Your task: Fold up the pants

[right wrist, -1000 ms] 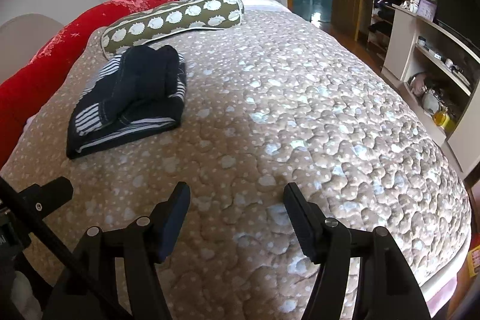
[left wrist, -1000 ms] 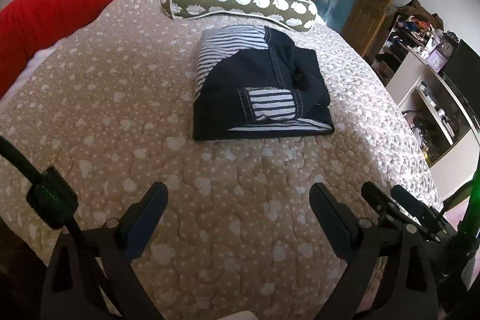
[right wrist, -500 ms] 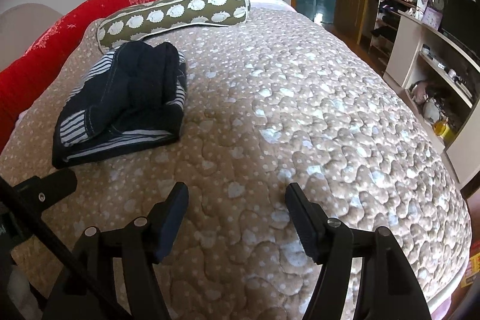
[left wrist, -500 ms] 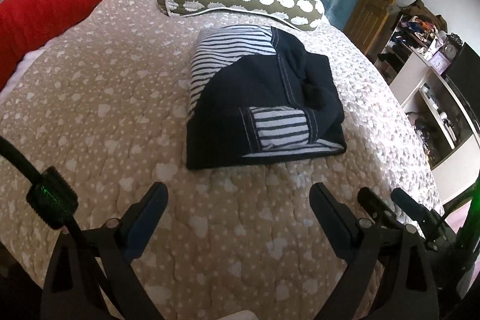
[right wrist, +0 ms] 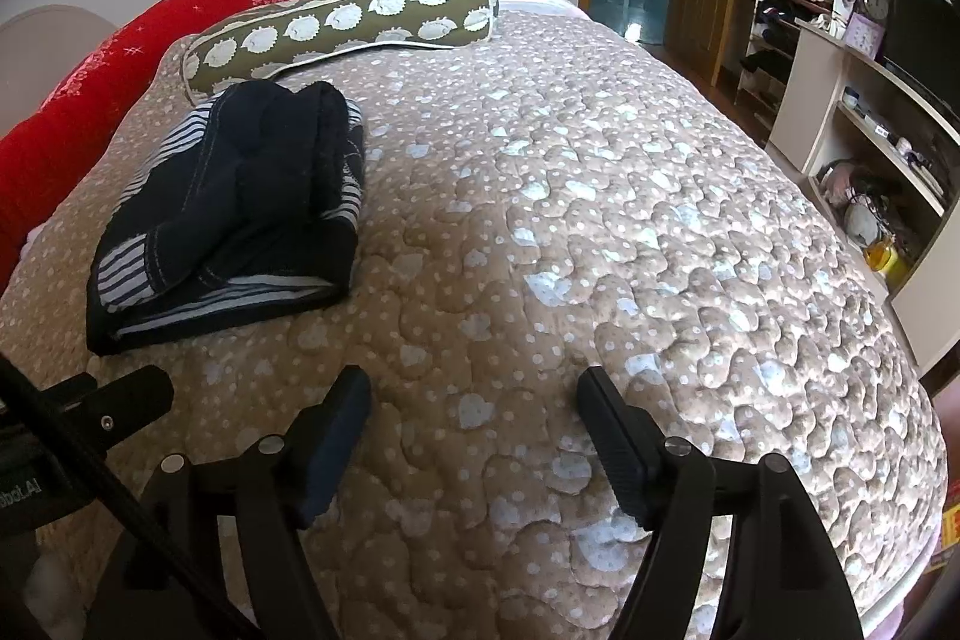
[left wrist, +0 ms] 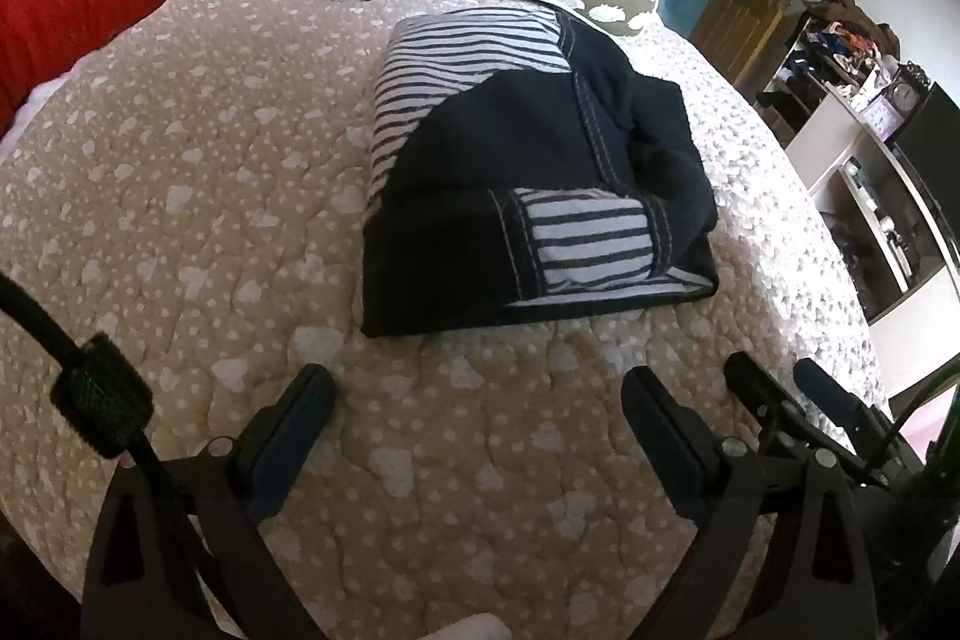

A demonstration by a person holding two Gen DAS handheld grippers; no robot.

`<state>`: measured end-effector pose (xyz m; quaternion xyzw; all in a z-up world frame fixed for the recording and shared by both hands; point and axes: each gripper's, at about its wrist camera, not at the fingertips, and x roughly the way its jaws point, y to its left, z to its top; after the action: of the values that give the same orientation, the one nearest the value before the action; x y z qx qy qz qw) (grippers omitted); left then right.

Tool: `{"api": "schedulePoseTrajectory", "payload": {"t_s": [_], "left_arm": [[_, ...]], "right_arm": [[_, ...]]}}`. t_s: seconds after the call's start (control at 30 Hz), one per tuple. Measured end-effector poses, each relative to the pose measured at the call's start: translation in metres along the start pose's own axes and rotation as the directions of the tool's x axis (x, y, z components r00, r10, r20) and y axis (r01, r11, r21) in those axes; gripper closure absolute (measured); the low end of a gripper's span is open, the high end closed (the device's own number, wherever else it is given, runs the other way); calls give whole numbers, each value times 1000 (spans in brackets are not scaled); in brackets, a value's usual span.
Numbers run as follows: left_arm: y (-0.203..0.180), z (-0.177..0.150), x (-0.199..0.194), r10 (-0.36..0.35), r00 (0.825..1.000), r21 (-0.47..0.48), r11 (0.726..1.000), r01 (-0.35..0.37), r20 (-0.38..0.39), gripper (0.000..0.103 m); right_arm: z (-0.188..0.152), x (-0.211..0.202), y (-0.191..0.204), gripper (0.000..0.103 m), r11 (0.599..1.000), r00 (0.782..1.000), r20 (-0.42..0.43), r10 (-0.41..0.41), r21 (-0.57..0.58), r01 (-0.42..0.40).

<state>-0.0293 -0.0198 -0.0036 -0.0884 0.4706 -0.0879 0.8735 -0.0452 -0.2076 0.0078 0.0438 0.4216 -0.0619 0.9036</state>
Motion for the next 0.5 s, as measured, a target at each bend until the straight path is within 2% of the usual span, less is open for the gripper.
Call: {"api": "schedulePoseTrajectory", "payload": {"t_s": [0.23, 0.5], "left_arm": [[-3, 2, 2, 5, 1000, 21, 1000, -4, -17, 5], [3, 4, -6, -6, 1000, -3, 1000, 6, 6, 5]], "right_arm": [[2, 3, 3, 26, 1000, 1000, 7, -14, -10, 14], [6, 5, 2, 26, 1000, 1000, 1, -11, -6, 11]]}}
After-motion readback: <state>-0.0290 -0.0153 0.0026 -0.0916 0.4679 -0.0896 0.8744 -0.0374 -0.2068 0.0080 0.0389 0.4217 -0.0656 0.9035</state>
